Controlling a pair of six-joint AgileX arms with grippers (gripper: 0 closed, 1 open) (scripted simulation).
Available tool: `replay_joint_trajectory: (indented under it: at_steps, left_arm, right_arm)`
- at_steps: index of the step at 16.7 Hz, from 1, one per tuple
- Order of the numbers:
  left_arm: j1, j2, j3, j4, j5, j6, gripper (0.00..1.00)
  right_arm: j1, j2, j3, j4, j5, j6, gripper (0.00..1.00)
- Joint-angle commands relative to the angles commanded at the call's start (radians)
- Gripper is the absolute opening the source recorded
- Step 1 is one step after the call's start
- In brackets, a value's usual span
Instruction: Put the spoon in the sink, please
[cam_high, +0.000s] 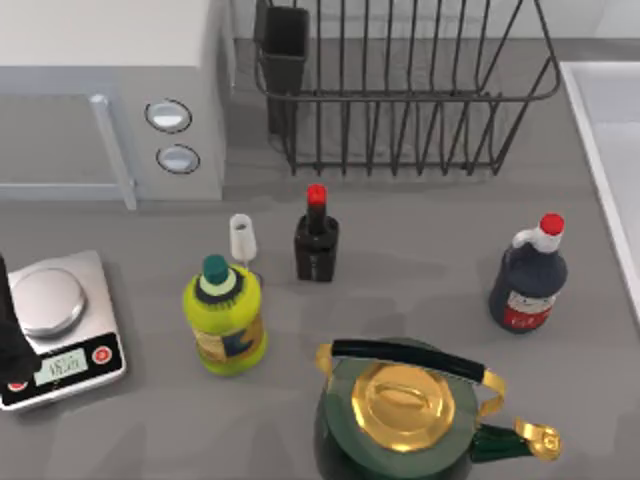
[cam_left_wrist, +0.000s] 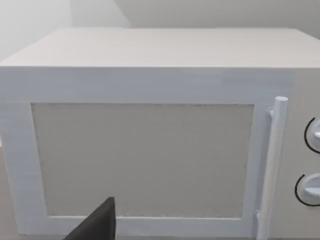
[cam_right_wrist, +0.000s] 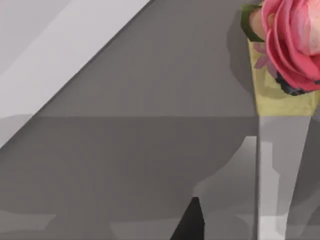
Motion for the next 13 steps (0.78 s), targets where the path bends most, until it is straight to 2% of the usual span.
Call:
replay_joint_trajectory:
  at_steps: [8, 13]
  left_arm:
    - [0.000, 0.000, 0.000, 0.000, 0.000, 0.000, 1.00]
    - [0.000, 0.000, 0.000, 0.000, 0.000, 0.000, 1.00]
  right_arm:
    - [-0.004, -0.128, 0.219, -0.373, 0.000, -0.006, 0.00]
    - [-0.003, -0.168, 0.264, -0.434, 0.000, -0.008, 0.00]
